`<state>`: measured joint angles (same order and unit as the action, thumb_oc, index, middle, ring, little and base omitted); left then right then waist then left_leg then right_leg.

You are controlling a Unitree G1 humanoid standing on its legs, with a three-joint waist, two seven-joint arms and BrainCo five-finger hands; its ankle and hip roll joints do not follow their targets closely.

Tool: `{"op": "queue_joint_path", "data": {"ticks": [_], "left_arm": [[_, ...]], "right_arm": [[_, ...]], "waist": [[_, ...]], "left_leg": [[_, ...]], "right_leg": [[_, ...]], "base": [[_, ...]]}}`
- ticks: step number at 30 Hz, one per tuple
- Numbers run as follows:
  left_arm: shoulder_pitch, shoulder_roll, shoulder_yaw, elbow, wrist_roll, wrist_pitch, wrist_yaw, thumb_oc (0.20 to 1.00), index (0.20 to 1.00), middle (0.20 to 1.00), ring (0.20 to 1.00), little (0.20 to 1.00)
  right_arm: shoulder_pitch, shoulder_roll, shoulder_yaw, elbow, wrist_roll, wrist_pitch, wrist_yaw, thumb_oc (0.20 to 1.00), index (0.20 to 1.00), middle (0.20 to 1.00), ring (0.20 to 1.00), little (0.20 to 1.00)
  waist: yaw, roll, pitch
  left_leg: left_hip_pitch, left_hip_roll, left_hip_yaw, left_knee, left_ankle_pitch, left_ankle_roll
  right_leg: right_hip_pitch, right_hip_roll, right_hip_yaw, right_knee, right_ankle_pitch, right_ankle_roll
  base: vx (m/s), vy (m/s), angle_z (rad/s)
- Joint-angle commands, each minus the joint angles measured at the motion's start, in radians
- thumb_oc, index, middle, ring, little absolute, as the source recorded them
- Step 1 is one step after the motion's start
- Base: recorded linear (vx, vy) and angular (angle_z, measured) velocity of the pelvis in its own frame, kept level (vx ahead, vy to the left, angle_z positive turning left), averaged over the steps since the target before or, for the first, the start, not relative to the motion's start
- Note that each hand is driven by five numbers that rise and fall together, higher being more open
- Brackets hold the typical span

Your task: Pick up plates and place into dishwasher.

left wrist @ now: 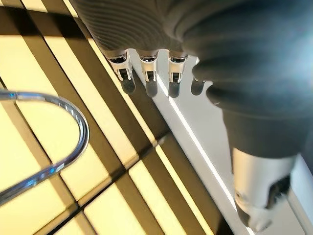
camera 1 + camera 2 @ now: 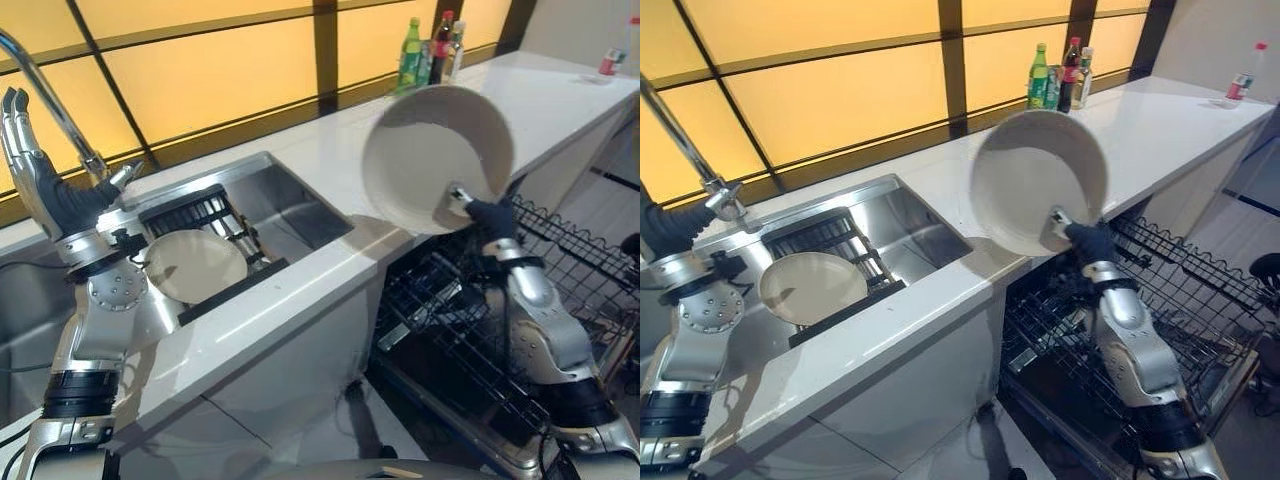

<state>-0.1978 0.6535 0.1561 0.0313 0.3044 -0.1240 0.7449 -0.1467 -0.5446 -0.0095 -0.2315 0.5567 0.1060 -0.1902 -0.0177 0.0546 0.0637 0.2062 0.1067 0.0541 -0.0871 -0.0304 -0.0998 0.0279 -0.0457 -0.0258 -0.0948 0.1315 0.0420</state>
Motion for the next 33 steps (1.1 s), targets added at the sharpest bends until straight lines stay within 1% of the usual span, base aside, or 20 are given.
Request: {"op": "queue_joint_path", "data": {"ticks": [1, 3, 5, 7, 9, 11, 13, 14, 16, 17, 20, 23, 27, 29, 32, 33], "left_arm": [[0.026, 0.112, 0.01, 0.105, 0.056, 0.023, -0.042, 1.0, 1.0, 1.0, 1.0, 1.0], [0.049, 0.122, 0.022, 0.143, 0.061, 0.044, -0.041, 1.0, 1.0, 1.0, 1.0, 1.0], [0.071, 0.13, 0.036, 0.167, 0.05, 0.052, -0.031, 1.0, 1.0, 1.0, 1.0, 1.0], [0.102, 0.127, 0.062, 0.192, 0.047, 0.047, -0.017, 1.0, 1.0, 1.0, 1.0, 1.0], [0.129, 0.125, 0.081, 0.214, 0.034, 0.034, 0.011, 1.0, 1.0, 1.0, 1.0, 1.0], [0.121, 0.112, 0.074, 0.228, 0.032, 0.035, 0.044, 1.0, 1.0, 1.0, 1.0, 1.0], [0.091, 0.102, 0.054, 0.257, 0.022, 0.033, 0.1, 1.0, 1.0, 1.0, 1.0, 1.0], [0.079, 0.097, 0.047, 0.263, 0.023, 0.037, 0.114, 1.0, 1.0, 1.0, 1.0, 1.0], [0.055, 0.091, 0.034, 0.281, 0.018, 0.039, 0.143, 1.0, 1.0, 1.0, 1.0, 1.0], [0.04, 0.091, 0.033, 0.295, 0.015, 0.037, 0.154, 1.0, 1.0, 1.0, 1.0, 1.0], [0.018, 0.09, 0.028, 0.29, 0.003, 0.058, 0.17, 1.0, 1.0, 1.0, 1.0, 1.0], [0.023, 0.102, 0.046, 0.284, -0.01, 0.058, 0.167, 1.0, 1.0, 1.0, 1.0, 1.0], [0.022, 0.11, 0.052, 0.268, -0.02, 0.066, 0.164, 1.0, 1.0, 1.0, 1.0, 1.0], [0.012, 0.12, 0.052, 0.268, -0.026, 0.068, 0.157, 1.0, 1.0, 1.0, 1.0, 1.0], [-0.023, 0.143, 0.041, 0.263, -0.036, 0.086, 0.144, 1.0, 1.0, 1.0, 1.0, 1.0], [-0.033, 0.156, 0.036, 0.262, -0.042, 0.088, 0.142, 1.0, 1.0, 1.0, 1.0, 1.0]], "right_arm": [[0.044, -0.041, -0.068, -0.068, -0.066, -0.094, -0.013, 0.2, 0.2, 0.2, 0.2, 0.2], [0.084, -0.071, -0.121, -0.038, -0.087, -0.101, -0.025, 0.2, 0.2, 0.2, 0.2, 0.2], [0.108, -0.086, -0.16, -0.022, -0.1, -0.098, -0.024, 0.2, 0.2, 0.2, 0.2, 0.2], [0.139, -0.095, -0.2, -0.017, -0.106, -0.098, -0.015, 0.2, 0.2, 0.2, 0.2, 0.2], [0.163, -0.115, -0.241, -0.001, -0.139, -0.116, -0.014, 0.2, 0.2, 0.2, 0.2, 0.2], [0.158, -0.141, -0.255, 0.021, -0.167, -0.142, -0.019, 0.2, 0.2, 0.2, 0.2, 0.2], [0.131, -0.183, -0.261, 0.047, -0.21, -0.18, -0.023, 0.2, 0.2, 0.2, 0.2, 0.2], [0.12, -0.199, -0.262, 0.056, -0.205, -0.194, -0.017, 0.2, 0.2, 0.2, 0.2, 0.2], [0.096, -0.222, -0.267, 0.074, -0.225, -0.21, -0.015, 0.2, 0.2, 0.2, 0.2, 0.2], [0.081, -0.242, -0.271, 0.094, -0.268, -0.21, -0.018, 0.2, 0.2, 0.2, 0.2, 0.2], [0.058, -0.3, -0.275, 0.136, -0.306, -0.225, -0.013, 0.2, 0.2, 0.2, 0.2, 0.2], [0.065, -0.319, -0.285, 0.169, -0.325, -0.236, 0.0, 0.2, 0.2, 0.2, 0.2, 0.2], [0.05, -0.337, -0.273, 0.173, -0.287, -0.228, 0.077, 0.2, 0.2, 0.2, 0.2, 0.2], [0.039, -0.343, -0.248, 0.186, -0.339, -0.228, 0.118, 0.2, 0.2, 0.2, 0.2, 0.2], [0.002, -0.376, -0.199, 0.214, -0.479, -0.213, 0.125, 0.2, 0.2, 0.2, 0.2, 0.2], [-0.012, -0.403, -0.18, 0.225, -0.501, -0.207, 0.126, 0.2, 0.2, 0.2, 0.2, 0.2]], "waist": [[-0.063, -0.034, -0.066], [-0.088, -0.026, -0.043], [-0.102, -0.021, -0.028], [-0.119, -0.015, -0.012], [-0.139, -0.006, 0.015], [-0.151, 0.006, 0.043], [-0.167, 0.025, 0.091], [-0.171, 0.031, 0.106], [-0.179, 0.043, 0.137], [-0.184, 0.052, 0.16], [-0.188, 0.07, 0.2], [-0.186, 0.075, 0.224], [-0.18, 0.08, 0.243], [-0.174, 0.081, 0.247], [-0.165, 0.081, 0.251], [-0.16, 0.079, 0.255]], "left_leg": [[-0.1, 0.013, -0.012, 0.007, 0.075, 0.012], [-0.105, 0.017, 0.001, 0.01, 0.076, 0.013], [-0.112, 0.018, 0.011, 0.008, 0.077, 0.013], [-0.12, 0.018, 0.02, 0.005, 0.079, 0.013], [-0.133, 0.014, 0.025, 0.002, 0.073, 0.013], [-0.157, 0.007, 0.027, 0.003, 0.077, 0.013], [-0.187, -0.003, 0.032, 0.002, 0.088, 0.014], [-0.197, -0.007, 0.032, 0.003, 0.092, 0.014], [-0.216, -0.014, 0.034, 0.005, 0.099, 0.012], [-0.229, -0.018, 0.036, 0.007, 0.106, 0.011], [-0.255, -0.031, 0.032, 0.01, 0.118, 0.009], [-0.273, -0.039, 0.027, 0.012, 0.124, 0.009], [-0.293, -0.05, 0.019, 0.012, 0.127, 0.01], [-0.305, -0.053, 0.017, 0.012, 0.128, 0.01], [-0.321, -0.056, 0.014, 0.012, 0.129, 0.009], [-0.328, -0.056, 0.013, 0.013, 0.13, 0.009]], "right_leg": [[0.043, -0.058, 0.039, 0.093, -0.12, 0.057], [0.018, -0.06, 0.056, 0.107, -0.117, 0.061], [-0.002, -0.064, 0.069, 0.113, -0.114, 0.066], [-0.022, -0.068, 0.084, 0.115, -0.108, 0.07], [-0.046, -0.075, 0.1, 0.118, -0.112, 0.076], [-0.079, -0.079, 0.112, 0.126, -0.109, 0.078], [-0.121, -0.082, 0.128, 0.134, -0.102, 0.079], [-0.133, -0.082, 0.135, 0.137, -0.1, 0.079], [-0.157, -0.085, 0.145, 0.146, -0.099, 0.079], [-0.173, -0.087, 0.151, 0.154, -0.098, 0.079], [-0.203, -0.094, 0.159, 0.167, -0.096, 0.08], [-0.221, -0.101, 0.159, 0.174, -0.093, 0.081], [-0.241, -0.111, 0.155, 0.178, -0.091, 0.082], [-0.251, -0.114, 0.151, 0.177, -0.089, 0.081], [-0.26, -0.116, 0.145, 0.173, -0.088, 0.081], [-0.266, -0.115, 0.141, 0.175, -0.087, 0.08]], "base": [[-0.01, -0.014, -0.14], [-0.05, -0.002, -0.26], [-0.06, 0.007, -0.33], [-0.05, 0.031, -0.27], [-0.1, 0.076, -0.26], [-0.19, 0.113, -0.23], [-0.22, 0.145, -0.25], [-0.16, 0.113, -0.29], [-0.15, 0.109, -0.2], [-0.16, 0.13, -0.12], [-0.11, 0.091, -0.17], [-0.06, 0.017, -0.05], [-0.04, 0.01, -0.04], [-0.04, -0.019, 0.0], [-0.05, -0.04, 0.01], [-0.06, -0.061, 0.03]]}}
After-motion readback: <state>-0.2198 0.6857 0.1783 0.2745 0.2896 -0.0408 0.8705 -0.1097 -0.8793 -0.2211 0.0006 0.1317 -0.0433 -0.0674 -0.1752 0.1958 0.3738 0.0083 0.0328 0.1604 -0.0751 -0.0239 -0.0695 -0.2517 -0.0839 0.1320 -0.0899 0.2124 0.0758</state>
